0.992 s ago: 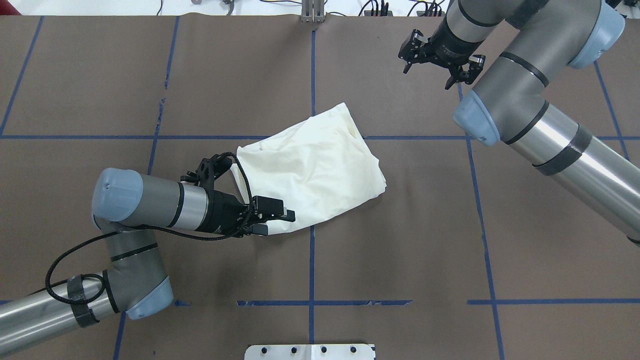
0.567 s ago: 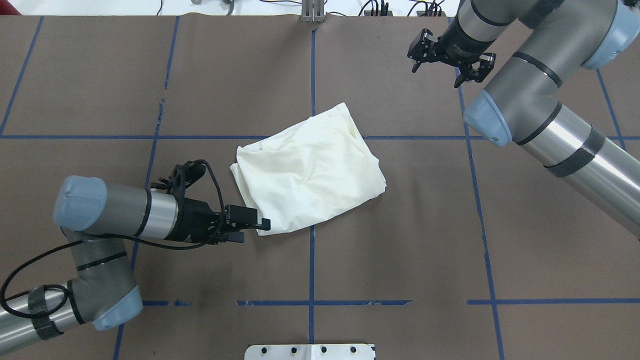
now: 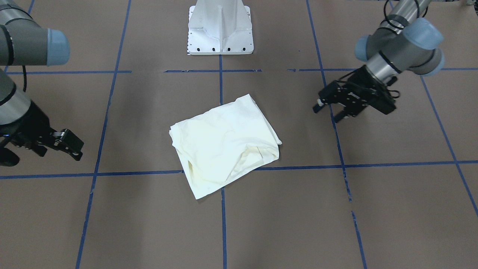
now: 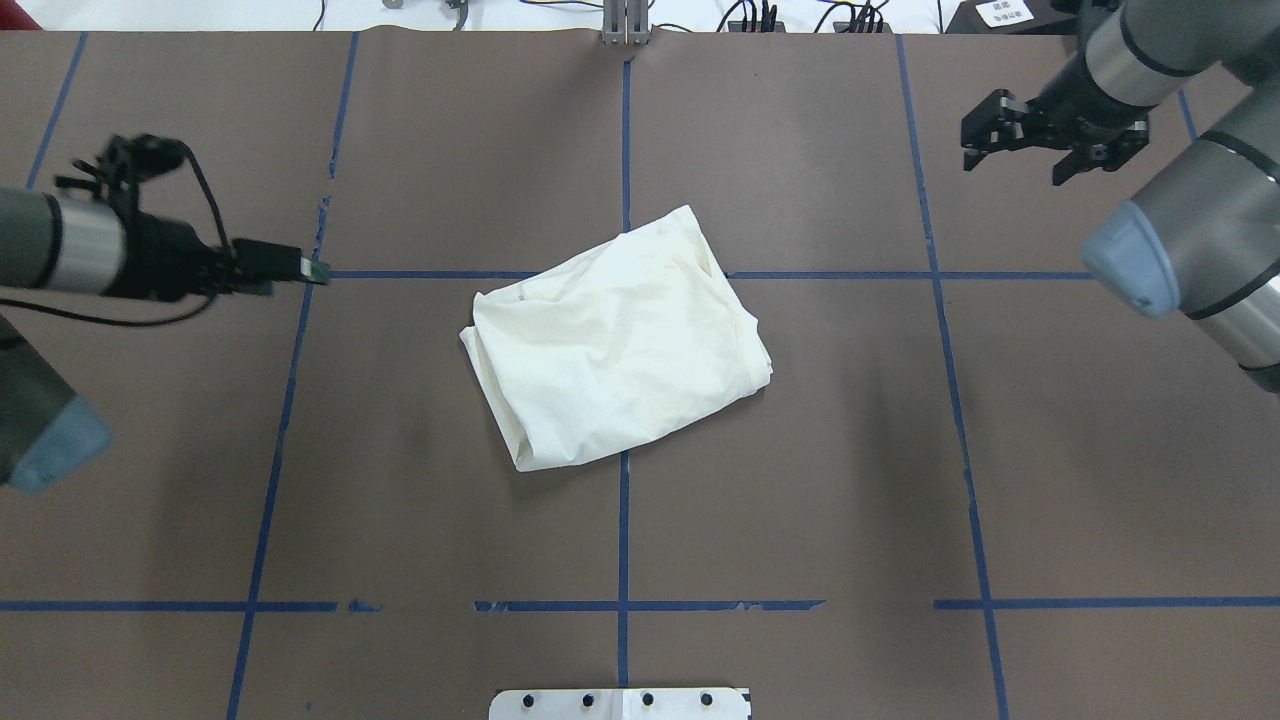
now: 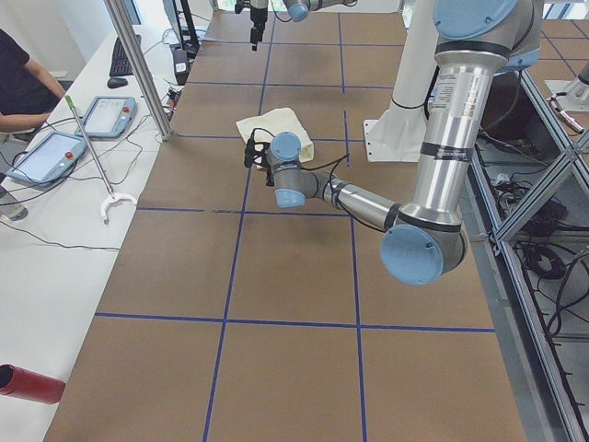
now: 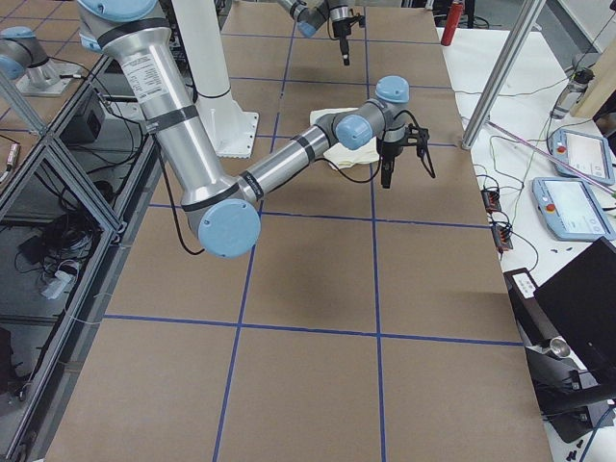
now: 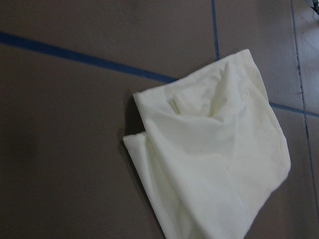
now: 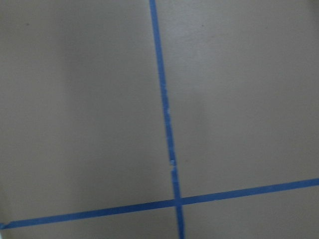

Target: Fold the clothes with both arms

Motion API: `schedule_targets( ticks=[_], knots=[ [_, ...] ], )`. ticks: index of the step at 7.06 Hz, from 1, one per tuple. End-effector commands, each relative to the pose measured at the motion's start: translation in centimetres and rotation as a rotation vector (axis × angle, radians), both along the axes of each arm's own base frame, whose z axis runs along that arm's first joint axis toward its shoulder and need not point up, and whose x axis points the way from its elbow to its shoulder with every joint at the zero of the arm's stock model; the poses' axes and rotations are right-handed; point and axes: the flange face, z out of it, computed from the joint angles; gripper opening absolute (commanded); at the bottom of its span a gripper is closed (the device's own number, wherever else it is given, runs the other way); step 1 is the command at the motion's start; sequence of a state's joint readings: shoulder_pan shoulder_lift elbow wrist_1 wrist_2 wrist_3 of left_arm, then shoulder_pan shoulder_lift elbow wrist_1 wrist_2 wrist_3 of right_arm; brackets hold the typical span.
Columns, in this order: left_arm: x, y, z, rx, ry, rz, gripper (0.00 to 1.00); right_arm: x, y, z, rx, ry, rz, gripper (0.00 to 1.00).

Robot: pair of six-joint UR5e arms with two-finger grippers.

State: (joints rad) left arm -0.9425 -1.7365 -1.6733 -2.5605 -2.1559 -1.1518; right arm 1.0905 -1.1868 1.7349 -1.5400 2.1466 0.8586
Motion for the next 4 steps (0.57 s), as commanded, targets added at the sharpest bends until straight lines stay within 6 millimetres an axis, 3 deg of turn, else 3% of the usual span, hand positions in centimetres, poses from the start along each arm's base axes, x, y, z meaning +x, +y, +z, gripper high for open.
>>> schedule_targets(
  ticks=[1, 3, 4],
  knots=[
    [-14.4, -7.1, 4.5, 0.106, -0.369, -0.064, 1.00, 8.8, 1.0, 8.5, 0.082, 0.103, -0.108, 1.00],
    [-24.7, -8.7, 8.1, 0.138, -0.596, -0.010, 1.00, 17.9, 4.4, 17.0, 0.132, 0.135, -0.237, 1.00],
    [-27.8, -8.2, 8.8, 0.120, -0.666, 0.060, 1.00, 21.3, 6.9, 20.9, 0.117, 0.109, -0.265, 1.00]
  ],
)
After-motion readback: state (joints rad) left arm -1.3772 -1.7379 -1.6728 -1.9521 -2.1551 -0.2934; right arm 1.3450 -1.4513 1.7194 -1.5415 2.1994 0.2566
